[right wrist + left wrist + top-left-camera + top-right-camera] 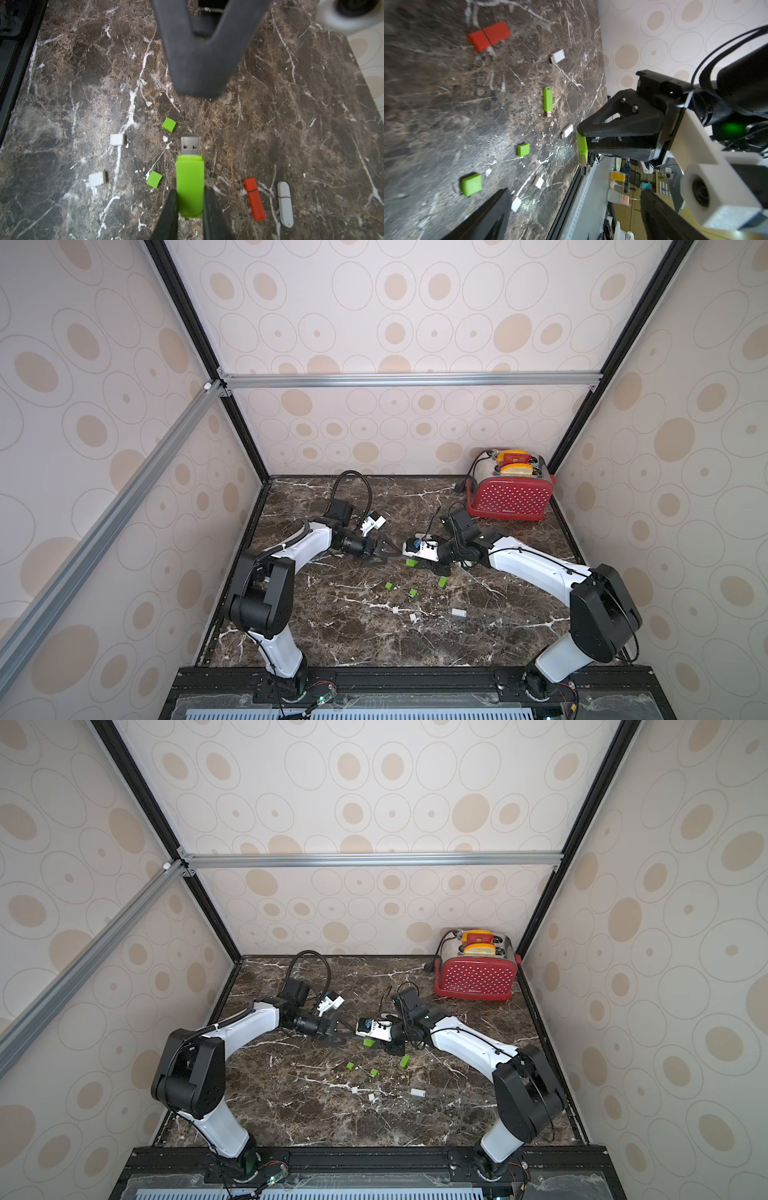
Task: Close the usb drive cover
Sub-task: Place the USB drive at the center of the board.
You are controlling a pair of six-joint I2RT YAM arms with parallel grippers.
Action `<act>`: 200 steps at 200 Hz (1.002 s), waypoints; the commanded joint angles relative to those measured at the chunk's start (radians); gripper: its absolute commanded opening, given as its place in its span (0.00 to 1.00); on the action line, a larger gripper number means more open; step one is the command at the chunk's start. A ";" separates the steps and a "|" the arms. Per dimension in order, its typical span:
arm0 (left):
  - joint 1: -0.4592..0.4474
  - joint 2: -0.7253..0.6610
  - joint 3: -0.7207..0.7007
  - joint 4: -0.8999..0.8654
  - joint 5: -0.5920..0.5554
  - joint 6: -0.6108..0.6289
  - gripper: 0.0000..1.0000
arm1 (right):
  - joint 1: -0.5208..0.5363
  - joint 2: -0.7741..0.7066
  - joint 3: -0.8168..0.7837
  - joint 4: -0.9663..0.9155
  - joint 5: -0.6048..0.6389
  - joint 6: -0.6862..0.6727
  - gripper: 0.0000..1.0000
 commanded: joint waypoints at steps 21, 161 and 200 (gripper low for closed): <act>0.008 -0.081 0.007 -0.149 -0.303 0.282 0.92 | -0.028 -0.007 -0.034 -0.061 0.018 0.023 0.07; -0.102 -0.064 0.076 -0.278 -0.617 1.181 0.77 | -0.059 0.253 0.131 -0.216 0.221 0.065 0.09; -0.165 -0.018 0.081 -0.250 -0.660 1.291 0.72 | -0.059 0.319 0.172 -0.235 0.235 0.087 0.16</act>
